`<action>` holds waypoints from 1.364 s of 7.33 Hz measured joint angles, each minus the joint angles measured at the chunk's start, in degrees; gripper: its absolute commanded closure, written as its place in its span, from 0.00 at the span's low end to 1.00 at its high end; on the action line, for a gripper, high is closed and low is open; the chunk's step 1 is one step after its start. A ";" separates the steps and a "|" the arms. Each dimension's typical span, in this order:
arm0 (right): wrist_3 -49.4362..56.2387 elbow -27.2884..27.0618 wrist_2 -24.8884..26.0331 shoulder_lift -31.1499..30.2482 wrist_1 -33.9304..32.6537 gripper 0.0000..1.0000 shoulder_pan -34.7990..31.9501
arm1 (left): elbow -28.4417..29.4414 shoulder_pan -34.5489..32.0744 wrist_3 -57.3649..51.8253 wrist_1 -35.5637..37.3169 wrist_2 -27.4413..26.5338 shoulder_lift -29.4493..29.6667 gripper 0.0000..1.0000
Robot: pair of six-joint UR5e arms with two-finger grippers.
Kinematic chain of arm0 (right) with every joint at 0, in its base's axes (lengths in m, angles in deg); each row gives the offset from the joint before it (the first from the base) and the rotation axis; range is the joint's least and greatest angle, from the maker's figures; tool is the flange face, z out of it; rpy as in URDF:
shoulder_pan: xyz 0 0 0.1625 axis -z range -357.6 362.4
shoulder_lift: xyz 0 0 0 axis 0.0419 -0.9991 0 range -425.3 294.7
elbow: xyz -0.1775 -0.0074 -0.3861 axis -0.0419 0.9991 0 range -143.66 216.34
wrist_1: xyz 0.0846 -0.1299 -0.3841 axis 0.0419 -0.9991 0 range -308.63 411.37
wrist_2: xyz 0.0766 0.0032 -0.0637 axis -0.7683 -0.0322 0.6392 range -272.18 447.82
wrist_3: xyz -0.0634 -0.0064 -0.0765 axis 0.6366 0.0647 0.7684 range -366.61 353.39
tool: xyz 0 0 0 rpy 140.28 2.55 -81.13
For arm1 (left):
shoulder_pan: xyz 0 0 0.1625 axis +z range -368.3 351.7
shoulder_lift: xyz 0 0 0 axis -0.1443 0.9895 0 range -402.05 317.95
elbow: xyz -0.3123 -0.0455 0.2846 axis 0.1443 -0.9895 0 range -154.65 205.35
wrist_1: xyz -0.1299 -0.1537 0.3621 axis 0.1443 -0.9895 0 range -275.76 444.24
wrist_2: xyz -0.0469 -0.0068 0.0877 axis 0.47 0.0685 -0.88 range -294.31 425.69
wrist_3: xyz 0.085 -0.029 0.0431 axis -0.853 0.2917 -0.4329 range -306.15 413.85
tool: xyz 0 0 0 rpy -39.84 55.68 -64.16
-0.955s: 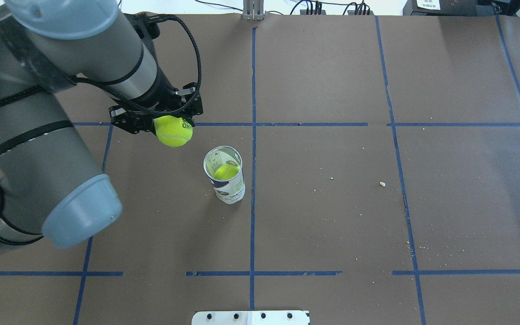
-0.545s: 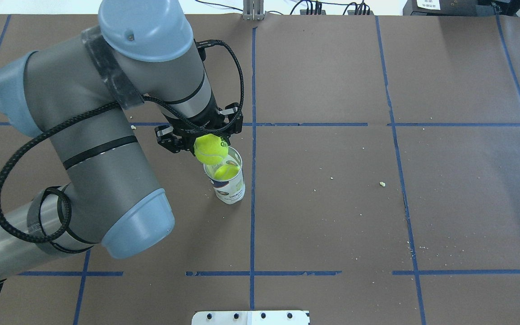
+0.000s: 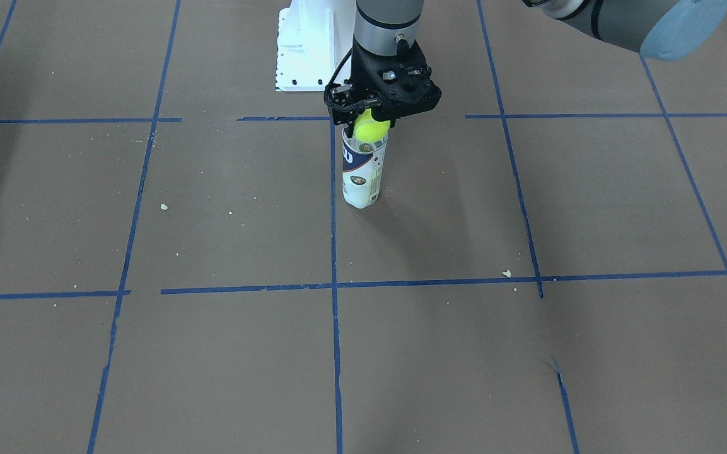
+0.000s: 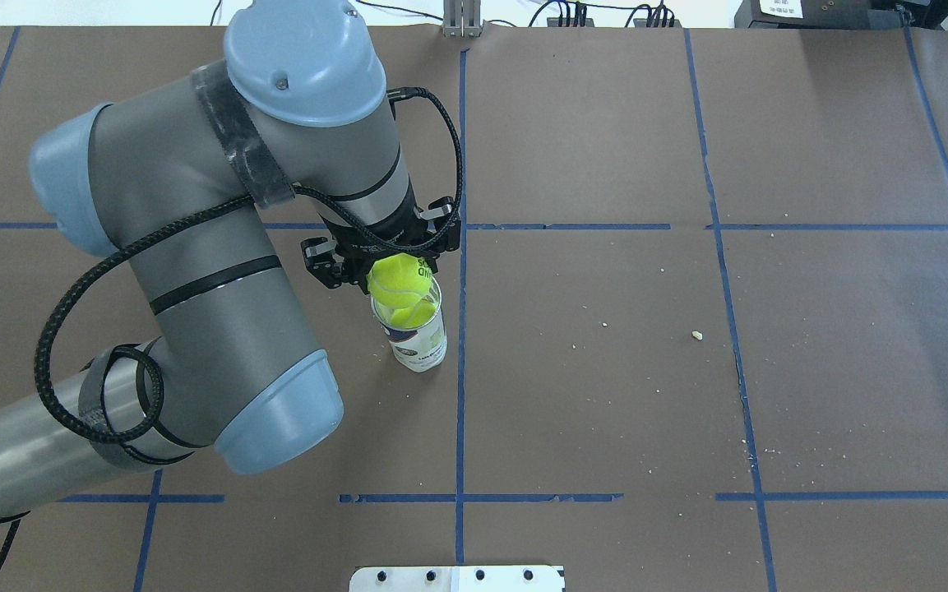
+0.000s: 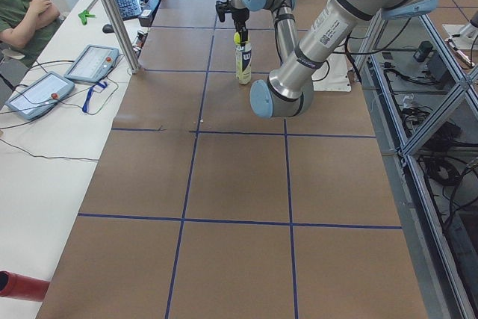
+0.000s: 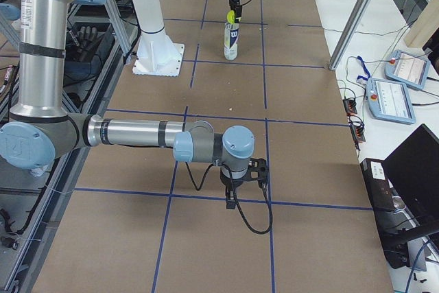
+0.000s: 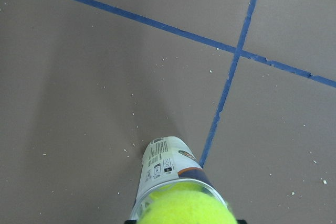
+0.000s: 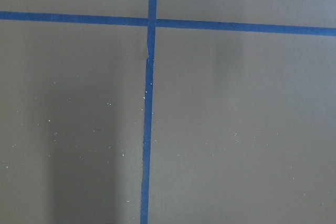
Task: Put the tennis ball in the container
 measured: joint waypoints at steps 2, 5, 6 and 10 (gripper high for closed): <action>0.00 0.00 0.00 0.00 0.00 0.00 0.00 | -0.16 0.03 -0.17 -0.03 -0.13 -0.11 0.00; 0.00 0.00 0.00 0.00 0.00 0.00 0.00 | -3.44 -0.63 -3.52 0.07 -0.15 -2.18 0.00; 0.00 0.00 0.00 0.00 0.00 0.00 0.00 | -5.79 -1.92 -7.41 0.10 -0.04 -4.41 0.00; 0.00 0.00 0.00 0.00 0.00 0.00 0.00 | -8.66 -17.01 -34.56 -2.73 5.31 -15.76 0.00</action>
